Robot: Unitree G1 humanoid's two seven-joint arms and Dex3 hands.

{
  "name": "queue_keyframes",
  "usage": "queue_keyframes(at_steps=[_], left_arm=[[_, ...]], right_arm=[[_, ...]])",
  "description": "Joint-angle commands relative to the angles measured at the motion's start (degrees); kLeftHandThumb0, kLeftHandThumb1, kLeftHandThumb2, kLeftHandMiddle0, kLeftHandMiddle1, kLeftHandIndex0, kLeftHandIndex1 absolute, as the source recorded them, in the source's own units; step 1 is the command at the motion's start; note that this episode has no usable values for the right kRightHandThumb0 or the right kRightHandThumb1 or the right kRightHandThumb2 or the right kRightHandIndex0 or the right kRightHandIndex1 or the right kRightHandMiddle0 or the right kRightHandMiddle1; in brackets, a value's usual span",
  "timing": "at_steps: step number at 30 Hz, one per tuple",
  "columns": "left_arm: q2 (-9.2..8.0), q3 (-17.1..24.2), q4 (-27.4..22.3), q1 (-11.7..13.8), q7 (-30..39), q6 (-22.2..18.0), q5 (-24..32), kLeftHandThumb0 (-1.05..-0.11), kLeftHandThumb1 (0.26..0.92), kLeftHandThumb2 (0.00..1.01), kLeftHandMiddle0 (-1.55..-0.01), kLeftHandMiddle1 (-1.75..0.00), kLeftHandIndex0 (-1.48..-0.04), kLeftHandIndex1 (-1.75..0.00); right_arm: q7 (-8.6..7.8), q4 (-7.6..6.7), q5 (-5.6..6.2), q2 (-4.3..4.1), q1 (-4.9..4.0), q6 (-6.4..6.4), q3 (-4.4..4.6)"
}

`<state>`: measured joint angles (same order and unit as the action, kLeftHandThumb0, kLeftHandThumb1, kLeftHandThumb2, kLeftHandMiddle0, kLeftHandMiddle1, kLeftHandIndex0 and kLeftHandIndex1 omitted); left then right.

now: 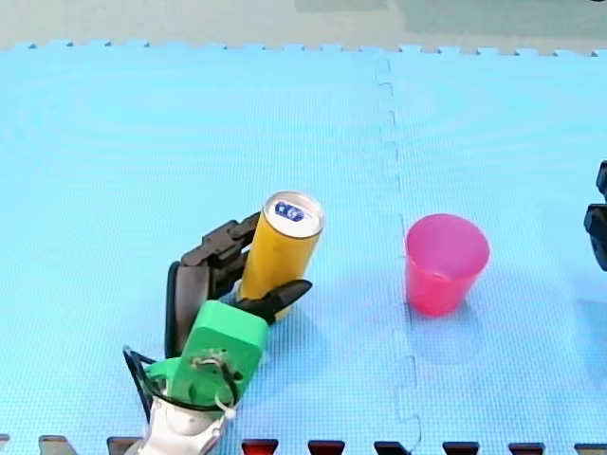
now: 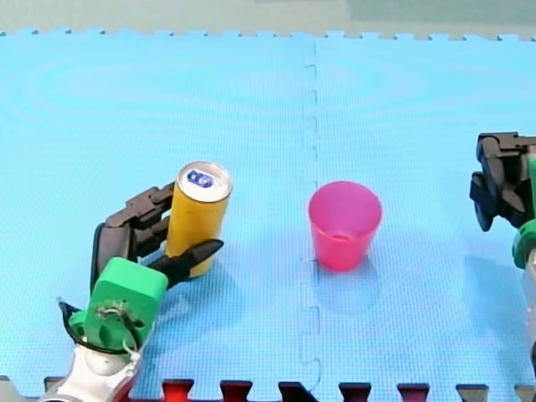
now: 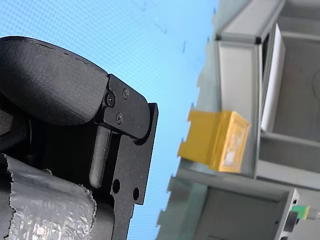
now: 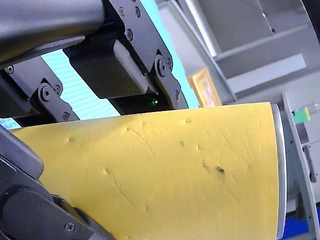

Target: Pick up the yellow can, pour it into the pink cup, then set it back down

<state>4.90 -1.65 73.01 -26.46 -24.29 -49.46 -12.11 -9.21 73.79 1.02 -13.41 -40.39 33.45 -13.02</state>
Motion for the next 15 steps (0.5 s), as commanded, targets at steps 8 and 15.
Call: queue_keyframes(at_steps=[8,15], left_arm=[[0.15,3.2,0.4,1.3,5.2,-0.9,3.6,-0.356,0.863,0.0,-1.2,0.0,-1.15,0.0],[-0.24,4.5,0.3,1.9,6.8,-2.4,4.4,-0.352,0.856,0.0,-1.23,-0.01,-1.16,0.0]], right_arm=[[-0.3,0.13,0.28,-0.56,-0.15,0.05,-0.27],[-0.8,0.16,0.63,-0.79,-0.34,-0.31,-0.56]])
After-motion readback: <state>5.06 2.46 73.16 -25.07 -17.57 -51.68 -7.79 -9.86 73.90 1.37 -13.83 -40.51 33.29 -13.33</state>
